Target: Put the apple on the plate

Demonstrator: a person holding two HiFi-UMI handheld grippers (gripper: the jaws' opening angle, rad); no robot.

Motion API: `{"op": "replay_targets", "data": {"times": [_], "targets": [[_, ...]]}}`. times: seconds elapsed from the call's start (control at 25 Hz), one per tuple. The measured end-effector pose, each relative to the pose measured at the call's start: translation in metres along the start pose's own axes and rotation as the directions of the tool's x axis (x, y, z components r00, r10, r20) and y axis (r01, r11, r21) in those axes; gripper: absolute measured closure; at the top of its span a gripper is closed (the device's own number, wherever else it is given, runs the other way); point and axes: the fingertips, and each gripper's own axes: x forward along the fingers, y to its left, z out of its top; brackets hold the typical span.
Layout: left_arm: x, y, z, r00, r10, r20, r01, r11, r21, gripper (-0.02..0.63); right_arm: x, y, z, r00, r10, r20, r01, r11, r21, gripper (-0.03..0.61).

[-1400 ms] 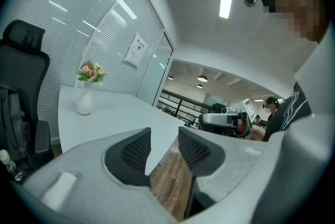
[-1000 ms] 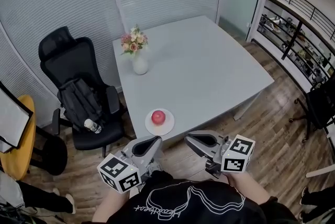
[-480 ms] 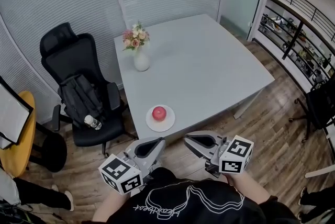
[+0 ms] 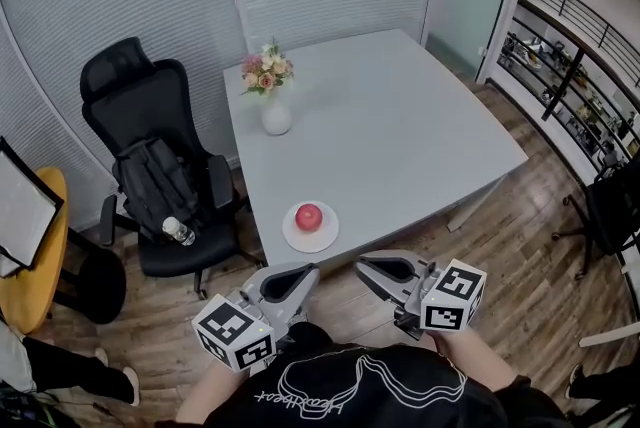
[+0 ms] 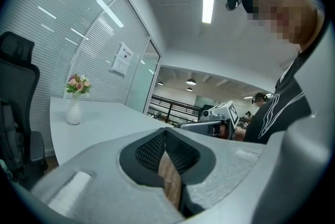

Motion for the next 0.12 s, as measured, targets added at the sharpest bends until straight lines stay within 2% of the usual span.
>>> {"op": "replay_targets", "data": {"times": [0.12], "targets": [[-0.0002, 0.0041, -0.0026, 1.0, 0.008, -0.004, -0.008, 1.0, -0.002, 0.6, 0.0021, -0.004, -0.0039, 1.0, -0.006, -0.009, 0.006, 1.0, 0.008, 0.569]]}}
